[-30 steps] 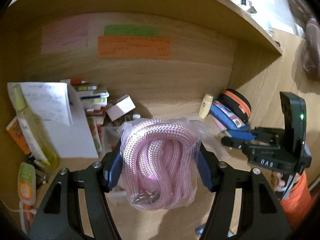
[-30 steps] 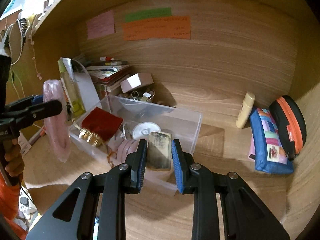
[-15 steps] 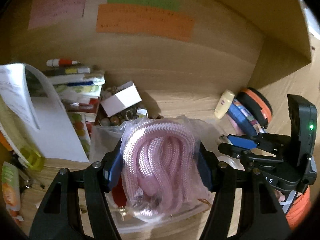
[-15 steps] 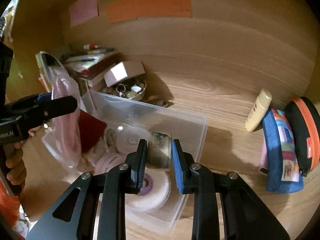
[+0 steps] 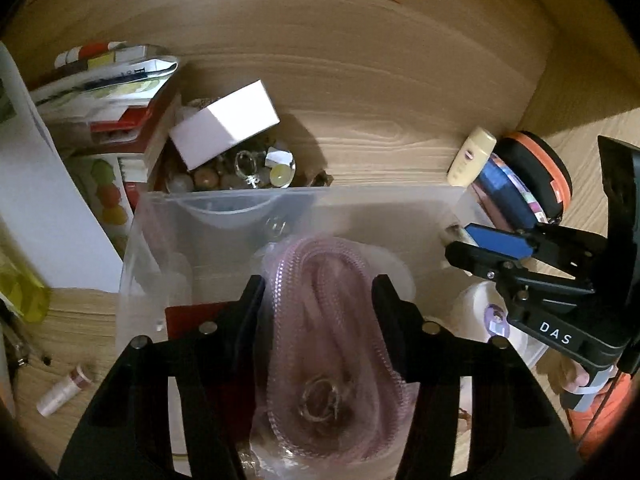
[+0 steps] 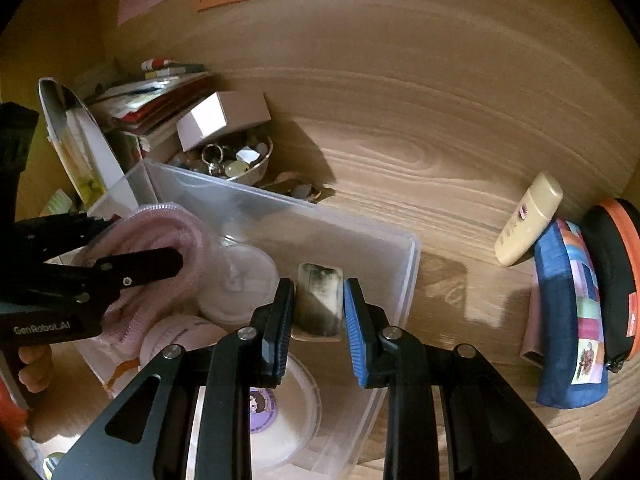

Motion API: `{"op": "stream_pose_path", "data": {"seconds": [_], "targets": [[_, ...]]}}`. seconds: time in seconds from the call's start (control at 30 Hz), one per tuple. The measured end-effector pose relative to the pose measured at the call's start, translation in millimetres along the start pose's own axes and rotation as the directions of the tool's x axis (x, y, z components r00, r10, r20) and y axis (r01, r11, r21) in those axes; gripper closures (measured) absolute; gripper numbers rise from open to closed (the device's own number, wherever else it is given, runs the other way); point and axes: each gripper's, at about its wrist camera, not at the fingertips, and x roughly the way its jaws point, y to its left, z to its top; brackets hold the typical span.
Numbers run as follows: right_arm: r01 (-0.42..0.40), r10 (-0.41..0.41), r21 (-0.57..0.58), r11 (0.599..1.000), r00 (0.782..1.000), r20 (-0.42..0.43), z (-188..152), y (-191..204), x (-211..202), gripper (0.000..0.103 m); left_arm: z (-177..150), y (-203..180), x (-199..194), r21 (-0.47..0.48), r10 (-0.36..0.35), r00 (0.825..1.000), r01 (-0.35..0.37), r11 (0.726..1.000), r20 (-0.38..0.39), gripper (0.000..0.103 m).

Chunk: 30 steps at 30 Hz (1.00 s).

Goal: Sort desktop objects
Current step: 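Lower the pink rope and tile into the clear box and release both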

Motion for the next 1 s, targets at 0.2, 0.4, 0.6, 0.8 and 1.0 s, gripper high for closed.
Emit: {"op": "stream_pose_path", "data": {"seconds": [0.2,0.4,0.6,0.8,1.0], "targets": [[0.002,-0.002,-0.001,1.000,1.000,-0.016,0,1,2,0.079,1,-5,-6,0.031,0.024,0.999,-0.025,0.999,0.024,0.049],[0.011,-0.011,-0.001,1.000,1.000,0.000,0,3,-7,0.079,4,-14,-19,0.059,0.045,0.998,-0.048,0.997,0.051,0.047],[0.020,-0.020,0.007,1.000,0.999,0.027,-8,3,-29,0.078,0,-25,-44,0.099,0.076,0.991,-0.087,0.991,0.107,0.040],[0.024,-0.025,0.018,1.000,0.996,0.087,-25,5,-67,0.056,-13,-40,-77,0.153,0.117,0.976,-0.145,0.977,0.181,0.027],[0.047,-0.047,0.002,0.999,0.991,0.129,-51,17,-103,0.048,-38,-51,-107,0.206,0.107,0.970,-0.153,0.967,0.218,0.015]]}}
